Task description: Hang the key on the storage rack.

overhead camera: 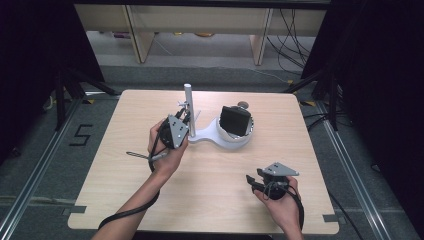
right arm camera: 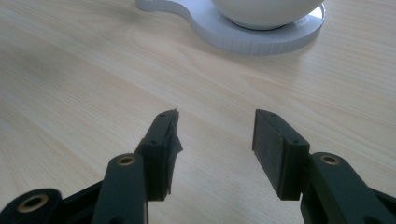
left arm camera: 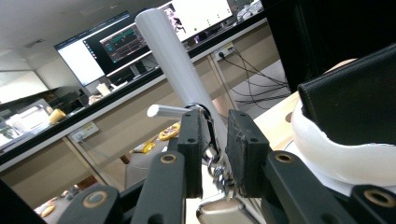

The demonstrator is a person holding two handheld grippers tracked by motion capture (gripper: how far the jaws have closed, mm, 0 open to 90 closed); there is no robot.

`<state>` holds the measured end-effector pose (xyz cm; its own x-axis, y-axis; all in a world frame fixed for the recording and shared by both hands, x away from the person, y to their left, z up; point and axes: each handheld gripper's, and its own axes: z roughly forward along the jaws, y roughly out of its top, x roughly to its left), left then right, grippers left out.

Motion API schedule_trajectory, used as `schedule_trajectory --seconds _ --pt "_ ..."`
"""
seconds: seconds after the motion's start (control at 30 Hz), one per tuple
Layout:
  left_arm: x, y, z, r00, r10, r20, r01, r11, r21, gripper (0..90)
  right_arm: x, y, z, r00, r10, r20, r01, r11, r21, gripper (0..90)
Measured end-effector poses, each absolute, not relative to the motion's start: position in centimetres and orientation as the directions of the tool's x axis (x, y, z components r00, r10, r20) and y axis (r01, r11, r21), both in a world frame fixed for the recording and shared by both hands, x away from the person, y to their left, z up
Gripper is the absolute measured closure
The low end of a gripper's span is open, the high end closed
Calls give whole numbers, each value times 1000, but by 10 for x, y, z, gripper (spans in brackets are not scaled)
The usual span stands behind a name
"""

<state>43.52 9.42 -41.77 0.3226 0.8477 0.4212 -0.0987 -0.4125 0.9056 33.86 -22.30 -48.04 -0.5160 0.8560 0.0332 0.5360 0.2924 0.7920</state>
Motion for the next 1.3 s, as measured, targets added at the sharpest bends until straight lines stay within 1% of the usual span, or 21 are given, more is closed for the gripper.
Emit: schedule_trajectory --seconds 0.03,0.17,0.27,0.33,0.43,0.53,0.6,0.67,0.7,0.77,0.93,0.97,1.0,1.3 --pt "434 96 -417 330 848 416 -95 -409 908 749 338 -222 -480 -514 857 50 549 284 786 515" --pt "432 99 -416 353 849 393 -80 -391 917 744 338 -223 -481 -515 856 52 546 280 790 515" --pt "429 104 -415 387 852 353 -54 -362 931 740 339 -222 -482 -517 854 54 542 278 793 515" --pt "427 108 -415 393 857 333 -38 -346 937 736 339 -222 -482 -516 855 57 545 277 791 515" --pt "425 114 -416 401 860 315 -21 -335 942 734 338 -223 -481 -513 857 36 536 287 794 515" --pt "424 119 -418 399 863 311 -12 -334 942 733 338 -222 -481 -514 857 32 537 293 791 515" --pt "423 122 -418 396 864 312 -9 -336 942 731 338 -221 -482 -517 854 57 546 277 791 515" --pt "423 124 -420 400 866 299 -3 -325 946 728 339 -222 -482 -515 856 39 534 285 796 515" --pt "422 126 -420 399 868 296 1 -323 946 727 338 -221 -482 -517 854 58 547 277 790 515" --pt "422 130 -421 399 865 303 8 -334 942 725 339 -222 -482 -518 855 39 537 290 792 515" --pt "421 138 -424 398 869 293 20 -328 944 717 338 -221 -482 -515 856 39 542 290 789 515" --pt "420 139 -425 395 870 295 19 -329 944 714 336 -220 -482 -498 865 65 565 267 781 514" --pt "419 141 -426 392 870 300 22 -335 942 714 338 -221 -482 -514 856 56 555 282 783 514" --pt "415 160 -428 374 874 311 32 -347 937 706 338 -221 -483 -517 855 37 539 291 791 514"
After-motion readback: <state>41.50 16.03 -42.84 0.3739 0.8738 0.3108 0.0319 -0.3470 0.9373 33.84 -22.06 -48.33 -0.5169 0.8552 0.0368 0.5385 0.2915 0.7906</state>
